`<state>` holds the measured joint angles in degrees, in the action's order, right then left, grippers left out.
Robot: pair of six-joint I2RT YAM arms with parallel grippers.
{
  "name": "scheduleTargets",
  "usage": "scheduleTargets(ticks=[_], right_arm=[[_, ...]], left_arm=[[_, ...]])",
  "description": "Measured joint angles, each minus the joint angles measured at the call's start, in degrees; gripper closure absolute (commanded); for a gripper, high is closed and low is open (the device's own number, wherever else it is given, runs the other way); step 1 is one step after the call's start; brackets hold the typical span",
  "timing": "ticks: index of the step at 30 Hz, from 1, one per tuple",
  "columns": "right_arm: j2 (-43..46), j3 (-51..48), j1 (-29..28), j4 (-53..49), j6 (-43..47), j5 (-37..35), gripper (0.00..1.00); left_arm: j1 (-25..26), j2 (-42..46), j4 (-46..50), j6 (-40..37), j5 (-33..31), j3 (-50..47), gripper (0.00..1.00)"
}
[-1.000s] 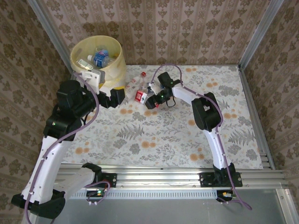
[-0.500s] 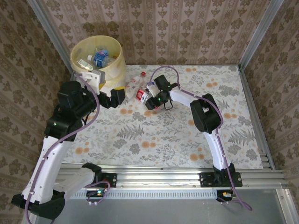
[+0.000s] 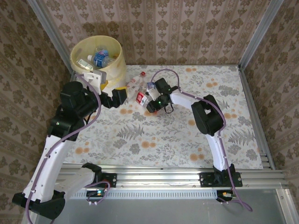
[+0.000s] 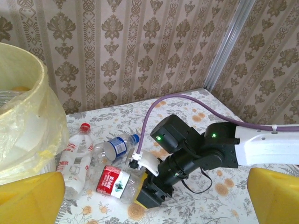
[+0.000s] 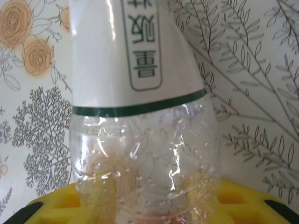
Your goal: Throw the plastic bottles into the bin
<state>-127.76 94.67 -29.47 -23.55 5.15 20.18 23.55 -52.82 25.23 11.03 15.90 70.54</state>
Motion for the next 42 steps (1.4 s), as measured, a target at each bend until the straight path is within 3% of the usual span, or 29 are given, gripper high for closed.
scheduleTargets(ticks=[21,32,42], right_arm=[[17.7,-19.5,-2.4,7.8,-3.8,1.1,0.66],[30.4,-26.1,-3.4,11.0,-5.8,-2.4,0.66],[43.7,-30.6,-3.8,12.2,-6.9,-7.6,0.66]], left_arm=[[0.0,-0.4,-8.2,6.4,4.2,-4.0,0.00],[0.6,-1.8,-11.8,8.9,5.0,-6.1,0.00],[7.5,-3.2,-14.5,9.4,4.2,-7.2,0.00]])
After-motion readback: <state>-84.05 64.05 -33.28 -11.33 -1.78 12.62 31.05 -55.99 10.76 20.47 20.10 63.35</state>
